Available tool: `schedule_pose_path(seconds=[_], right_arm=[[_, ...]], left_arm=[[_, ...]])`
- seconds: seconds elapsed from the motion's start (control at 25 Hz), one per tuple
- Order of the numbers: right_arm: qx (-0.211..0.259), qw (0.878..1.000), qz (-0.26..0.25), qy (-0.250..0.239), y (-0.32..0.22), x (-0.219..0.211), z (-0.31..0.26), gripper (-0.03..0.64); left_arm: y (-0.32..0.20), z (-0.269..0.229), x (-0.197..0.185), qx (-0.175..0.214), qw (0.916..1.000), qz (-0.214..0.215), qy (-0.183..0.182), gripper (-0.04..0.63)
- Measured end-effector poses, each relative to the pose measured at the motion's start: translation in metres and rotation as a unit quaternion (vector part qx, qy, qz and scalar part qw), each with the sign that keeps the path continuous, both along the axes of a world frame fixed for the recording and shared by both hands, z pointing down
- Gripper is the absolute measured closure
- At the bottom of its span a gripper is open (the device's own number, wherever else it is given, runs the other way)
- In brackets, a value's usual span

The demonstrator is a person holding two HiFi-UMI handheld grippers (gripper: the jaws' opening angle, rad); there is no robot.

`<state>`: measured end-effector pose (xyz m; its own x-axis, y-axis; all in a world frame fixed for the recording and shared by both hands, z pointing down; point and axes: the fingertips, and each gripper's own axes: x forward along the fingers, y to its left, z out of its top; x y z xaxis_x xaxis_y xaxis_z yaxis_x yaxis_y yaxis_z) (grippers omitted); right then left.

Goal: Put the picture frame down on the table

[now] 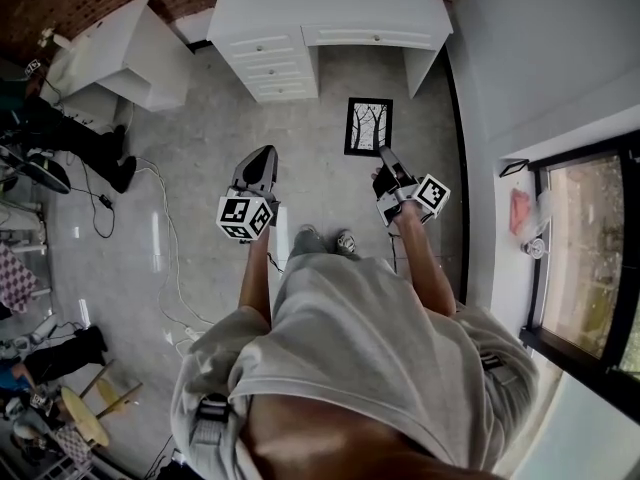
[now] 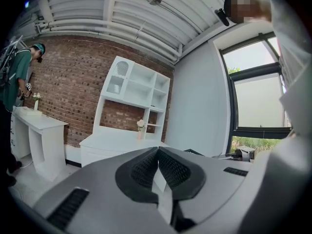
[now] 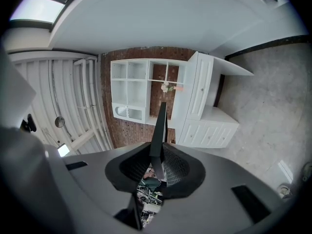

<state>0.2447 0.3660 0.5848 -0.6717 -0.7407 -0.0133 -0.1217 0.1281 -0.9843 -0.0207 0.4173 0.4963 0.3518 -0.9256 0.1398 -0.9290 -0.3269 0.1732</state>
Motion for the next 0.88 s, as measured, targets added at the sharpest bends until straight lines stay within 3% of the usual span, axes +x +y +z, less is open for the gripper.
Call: schedule_pose_path(seconds=[0.64, 0.88], right_arm=[[-0.001, 1.0, -0.005, 0.001, -0.052, -0.003, 0.009, 0.529], [0.0, 1.0, -0.003, 0.008, -0.091, -0.014, 0.012, 0.529]], left_arm=[[-0.045, 0.015, -0.008, -0.002, 0.9999, -0.013, 0.005, 0.578], [-0.094, 0.02, -0.015, 0.001, 0.9999, -0.001, 0.013, 0.578]])
